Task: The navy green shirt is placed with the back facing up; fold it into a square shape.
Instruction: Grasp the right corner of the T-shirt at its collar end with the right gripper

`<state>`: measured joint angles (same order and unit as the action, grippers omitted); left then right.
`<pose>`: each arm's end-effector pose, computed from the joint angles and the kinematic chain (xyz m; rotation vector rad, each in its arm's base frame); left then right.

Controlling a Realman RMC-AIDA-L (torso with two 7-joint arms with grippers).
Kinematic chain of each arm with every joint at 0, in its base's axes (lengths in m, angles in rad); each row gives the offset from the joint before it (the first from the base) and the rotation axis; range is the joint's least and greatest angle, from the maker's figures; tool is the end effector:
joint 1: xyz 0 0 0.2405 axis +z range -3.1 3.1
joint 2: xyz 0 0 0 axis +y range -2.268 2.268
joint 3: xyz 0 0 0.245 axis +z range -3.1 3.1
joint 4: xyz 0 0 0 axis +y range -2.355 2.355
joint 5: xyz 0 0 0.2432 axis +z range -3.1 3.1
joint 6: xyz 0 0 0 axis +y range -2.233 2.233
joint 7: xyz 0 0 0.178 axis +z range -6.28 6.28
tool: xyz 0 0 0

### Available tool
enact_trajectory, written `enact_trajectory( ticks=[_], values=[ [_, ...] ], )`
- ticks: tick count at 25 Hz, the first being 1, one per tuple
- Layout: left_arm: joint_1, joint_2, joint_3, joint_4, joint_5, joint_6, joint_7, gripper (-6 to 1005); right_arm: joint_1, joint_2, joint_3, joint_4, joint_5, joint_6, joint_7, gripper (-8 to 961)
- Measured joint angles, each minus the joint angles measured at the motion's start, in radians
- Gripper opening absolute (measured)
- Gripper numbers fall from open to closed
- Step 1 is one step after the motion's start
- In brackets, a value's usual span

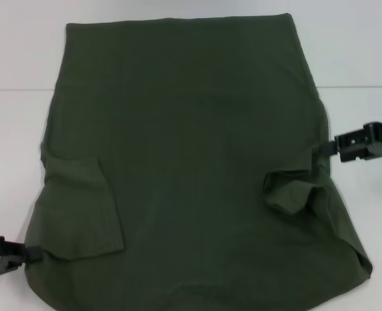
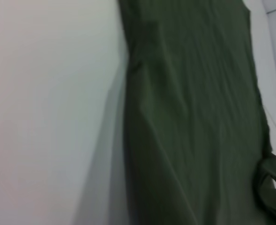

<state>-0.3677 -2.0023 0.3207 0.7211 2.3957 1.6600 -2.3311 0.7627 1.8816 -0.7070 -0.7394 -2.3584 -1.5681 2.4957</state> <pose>-0.3829 0.2875 0.0413 -1.9249 -2.1219 -0.6093 0.2472 0.4320 0.0582 -2.3525 1.6986 0.2350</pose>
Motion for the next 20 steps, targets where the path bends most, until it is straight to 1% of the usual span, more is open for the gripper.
enact_trajectory(
  ticks=[2, 7, 12, 15, 20],
  values=[
    [-0.003, 0.001, 0.000, 0.000, -0.011, 0.009, 0.015, 38, -0.011, -0.006, 0.000, 0.000, 0.000, -0.038, -0.013, 620],
    [-0.018, 0.008, 0.000, -0.001, -0.034, 0.018, 0.033, 12, -0.053, -0.022, 0.002, -0.033, -0.036, -0.146, -0.026, 619],
    [-0.040, 0.011, 0.002, -0.003, -0.036, -0.002, 0.035, 6, -0.087, -0.027, 0.003, -0.042, -0.114, -0.165, -0.046, 619],
    [-0.052, 0.011, 0.006, -0.016, -0.036, -0.013, 0.035, 6, -0.104, -0.021, -0.001, -0.036, -0.125, -0.163, -0.093, 619],
    [-0.062, 0.014, 0.004, -0.027, -0.036, -0.018, 0.032, 7, -0.116, 0.003, -0.002, -0.030, -0.168, -0.152, -0.141, 618]
  ],
)
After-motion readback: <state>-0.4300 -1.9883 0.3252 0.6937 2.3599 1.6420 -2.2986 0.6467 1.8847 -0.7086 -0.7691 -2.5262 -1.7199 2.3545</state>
